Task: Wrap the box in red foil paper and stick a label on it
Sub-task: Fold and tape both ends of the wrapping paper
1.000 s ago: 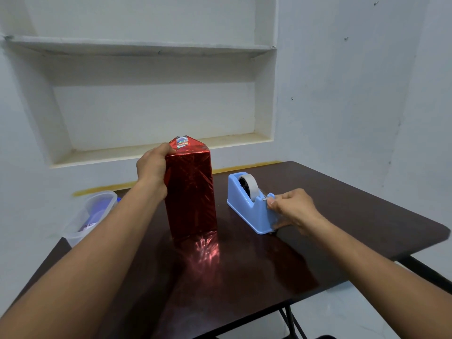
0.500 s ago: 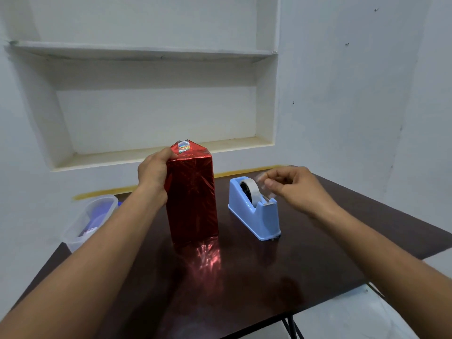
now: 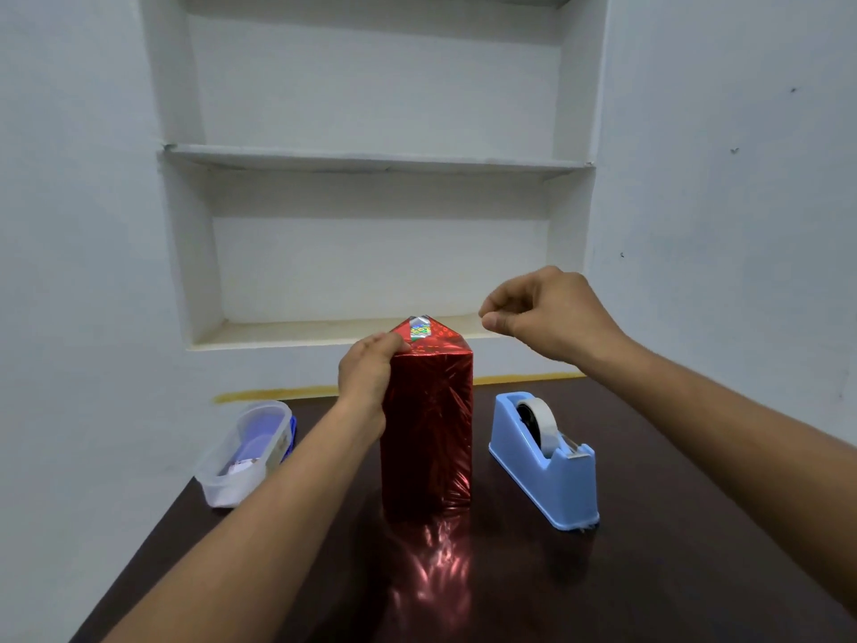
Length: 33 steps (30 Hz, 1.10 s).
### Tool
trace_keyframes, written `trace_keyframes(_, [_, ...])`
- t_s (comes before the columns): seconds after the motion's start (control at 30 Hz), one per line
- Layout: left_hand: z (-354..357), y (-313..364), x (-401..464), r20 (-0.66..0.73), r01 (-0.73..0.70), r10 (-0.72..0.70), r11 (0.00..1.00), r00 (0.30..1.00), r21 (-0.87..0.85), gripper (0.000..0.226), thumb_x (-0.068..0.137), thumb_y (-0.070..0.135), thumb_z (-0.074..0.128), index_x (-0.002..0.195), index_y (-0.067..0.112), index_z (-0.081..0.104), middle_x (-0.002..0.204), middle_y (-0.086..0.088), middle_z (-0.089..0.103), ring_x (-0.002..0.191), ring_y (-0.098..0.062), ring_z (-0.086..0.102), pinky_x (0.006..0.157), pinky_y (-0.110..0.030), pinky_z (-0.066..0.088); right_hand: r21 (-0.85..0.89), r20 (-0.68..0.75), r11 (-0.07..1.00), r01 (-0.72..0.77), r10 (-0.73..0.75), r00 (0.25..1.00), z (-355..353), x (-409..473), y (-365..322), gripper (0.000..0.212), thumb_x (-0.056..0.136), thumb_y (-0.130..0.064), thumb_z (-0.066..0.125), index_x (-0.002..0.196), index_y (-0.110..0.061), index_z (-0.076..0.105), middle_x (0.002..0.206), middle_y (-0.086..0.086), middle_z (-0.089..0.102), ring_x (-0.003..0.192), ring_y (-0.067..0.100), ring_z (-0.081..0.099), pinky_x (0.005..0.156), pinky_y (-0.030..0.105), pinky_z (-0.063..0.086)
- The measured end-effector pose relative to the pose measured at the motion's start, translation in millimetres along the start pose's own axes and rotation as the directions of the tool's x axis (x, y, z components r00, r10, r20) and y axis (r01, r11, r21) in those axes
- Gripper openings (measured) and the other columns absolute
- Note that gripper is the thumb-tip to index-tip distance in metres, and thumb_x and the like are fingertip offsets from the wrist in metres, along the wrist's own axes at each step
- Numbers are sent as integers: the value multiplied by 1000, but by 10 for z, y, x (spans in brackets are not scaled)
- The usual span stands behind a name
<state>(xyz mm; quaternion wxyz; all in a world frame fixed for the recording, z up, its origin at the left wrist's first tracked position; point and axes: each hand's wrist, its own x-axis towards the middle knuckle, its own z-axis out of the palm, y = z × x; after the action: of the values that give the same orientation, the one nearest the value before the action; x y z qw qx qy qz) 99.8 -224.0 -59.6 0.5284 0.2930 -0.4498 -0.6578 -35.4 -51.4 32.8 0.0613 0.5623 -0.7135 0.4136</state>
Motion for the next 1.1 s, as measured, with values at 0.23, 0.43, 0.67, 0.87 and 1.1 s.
trace_keyframes(0.23, [-2,21,-37,32,35,-33,998,999,-57,60,53,20,78,113,15,74,106,-18,76,86,-32,72,75,-40,60,-29,184,998,-63,67,981,193,501,-264,7,85,-26,82,92,-29,83,98,-6,75,95,11,65,73,24,48])
trace_keyframes(0.43, [-13,0,-39,32,18,-16,998,999,-67,59,55,18,77,114,17,74,106,-16,77,95,-35,76,85,-46,63,-191,377,981,-44,115,919,338,806,-408,4,88,-31,80,91,-34,80,91,-4,72,82,10,60,69,30,48])
trace_keyframes(0.67, [-47,-21,-24,59,8,-6,999,998,-40,46,71,12,77,117,18,72,107,-16,77,97,-33,76,85,-45,63,-221,532,975,-31,147,834,517,992,-412,7,91,-27,77,97,-31,79,85,-13,75,91,2,69,93,43,49])
trace_keyframes(0.87, [-62,-43,5,69,7,-6,1000,998,-23,46,73,14,77,119,20,71,107,-16,76,97,-33,76,88,-49,63,-231,553,972,-36,162,817,586,1071,-340,10,91,-24,76,96,-32,79,93,-9,76,93,3,67,93,43,48])
trace_keyframes(1.1, [-64,-48,17,72,5,-3,1000,997,-25,40,76,12,77,115,22,72,106,-13,78,102,-32,75,94,-52,60,-202,557,979,15,102,824,663,1110,-233,10,89,-25,76,98,-28,80,70,-17,68,62,-3,57,71,32,43])
